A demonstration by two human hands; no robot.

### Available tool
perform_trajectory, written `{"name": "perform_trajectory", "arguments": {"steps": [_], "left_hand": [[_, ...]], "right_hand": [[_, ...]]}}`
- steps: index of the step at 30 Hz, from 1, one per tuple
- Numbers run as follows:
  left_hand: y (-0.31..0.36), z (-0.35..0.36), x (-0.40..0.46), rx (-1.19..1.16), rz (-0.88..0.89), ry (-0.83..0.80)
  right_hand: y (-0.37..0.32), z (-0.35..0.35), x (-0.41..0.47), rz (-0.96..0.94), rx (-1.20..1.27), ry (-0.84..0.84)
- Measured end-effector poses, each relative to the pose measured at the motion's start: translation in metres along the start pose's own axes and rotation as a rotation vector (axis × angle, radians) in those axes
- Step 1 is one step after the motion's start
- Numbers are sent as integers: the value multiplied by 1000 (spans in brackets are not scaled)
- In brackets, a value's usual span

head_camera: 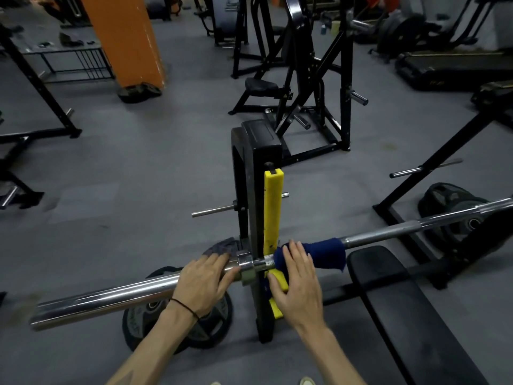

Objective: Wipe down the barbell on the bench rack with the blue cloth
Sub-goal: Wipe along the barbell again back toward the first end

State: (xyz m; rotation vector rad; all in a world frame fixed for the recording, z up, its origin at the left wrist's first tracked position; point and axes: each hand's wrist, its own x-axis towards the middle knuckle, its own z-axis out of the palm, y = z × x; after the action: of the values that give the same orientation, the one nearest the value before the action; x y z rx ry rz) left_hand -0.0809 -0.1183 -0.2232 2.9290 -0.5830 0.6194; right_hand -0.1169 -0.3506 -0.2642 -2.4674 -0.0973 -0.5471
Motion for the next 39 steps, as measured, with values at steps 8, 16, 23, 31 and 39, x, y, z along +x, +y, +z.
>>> {"name": "perform_trajectory", "arguments": {"steps": [8,16,23,31,39], "left_hand": [[-35,-5,-15,-16,-119,-11],[-51,-13,-20,-35,-84,35],[-73,-14,-32,-18,-114,29],[-91,-16,-52,5,-145,6],[-85,-17,-55,24,-159,12]], "right_hand": [[-9,-2,10,22,54,221],[-92,-7,29,73,437,438],[-99,46,0,-454,-94,-43],[-142,71,-20,-181,-113,-169],[-101,35,-4,-229,-270,-89]]}}
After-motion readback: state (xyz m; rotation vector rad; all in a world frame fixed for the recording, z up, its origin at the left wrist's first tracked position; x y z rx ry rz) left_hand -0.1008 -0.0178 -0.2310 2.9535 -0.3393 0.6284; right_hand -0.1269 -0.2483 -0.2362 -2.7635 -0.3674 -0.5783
